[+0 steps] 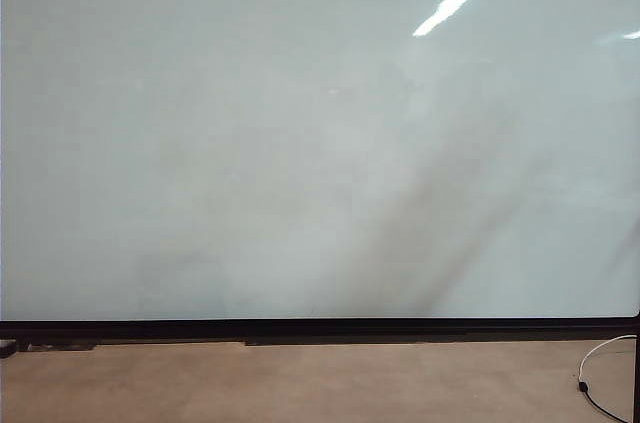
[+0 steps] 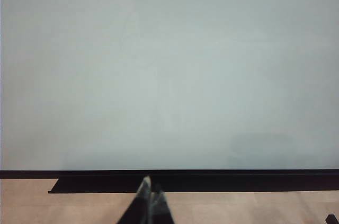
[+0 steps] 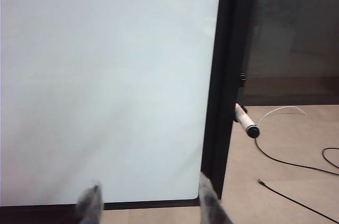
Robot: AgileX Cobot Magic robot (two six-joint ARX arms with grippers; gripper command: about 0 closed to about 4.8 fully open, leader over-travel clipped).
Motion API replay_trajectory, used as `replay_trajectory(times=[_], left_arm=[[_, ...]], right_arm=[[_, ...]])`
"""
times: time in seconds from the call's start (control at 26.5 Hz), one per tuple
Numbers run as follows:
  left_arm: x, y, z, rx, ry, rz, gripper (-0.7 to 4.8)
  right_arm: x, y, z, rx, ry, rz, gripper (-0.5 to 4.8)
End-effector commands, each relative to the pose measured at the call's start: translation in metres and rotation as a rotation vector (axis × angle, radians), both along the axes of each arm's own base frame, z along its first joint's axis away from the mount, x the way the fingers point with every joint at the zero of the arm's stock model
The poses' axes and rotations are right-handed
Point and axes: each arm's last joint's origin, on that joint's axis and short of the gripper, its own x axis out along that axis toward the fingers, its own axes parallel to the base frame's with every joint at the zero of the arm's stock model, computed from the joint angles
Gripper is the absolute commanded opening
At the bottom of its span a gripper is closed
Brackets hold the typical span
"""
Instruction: Pick up the pen on the shelf to the right of the whiteboard and draw a check mark.
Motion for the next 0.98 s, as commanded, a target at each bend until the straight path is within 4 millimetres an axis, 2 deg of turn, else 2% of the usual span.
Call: replay_trajectory(times=[0.04, 0.19, 0.76, 0.98], left_arm=[[0.0, 0.0, 0.002, 0.004, -0.015, -0.001, -0.05], [0.0, 0.0, 0.002, 0.004, -0.015, -0.001, -0.05], [0.0, 0.0, 0.002, 0.004, -0.015, 0.0, -0.05], [0.0, 0.0, 0.002, 0.004, -0.015, -0.001, -0.04]], right_arm=[[-0.001, -0.001, 0.003, -0.011, -0.021, -0.043, 2.88], [-0.001, -0.002, 0.004, -0.02, -0.027, -0.075, 3.34], [0.006, -0.006, 0.005, -0.033, -0.014, -0.146, 3.33], [0.018, -0.007, 0.018, -0.071, 0.028, -0.143, 3.34]])
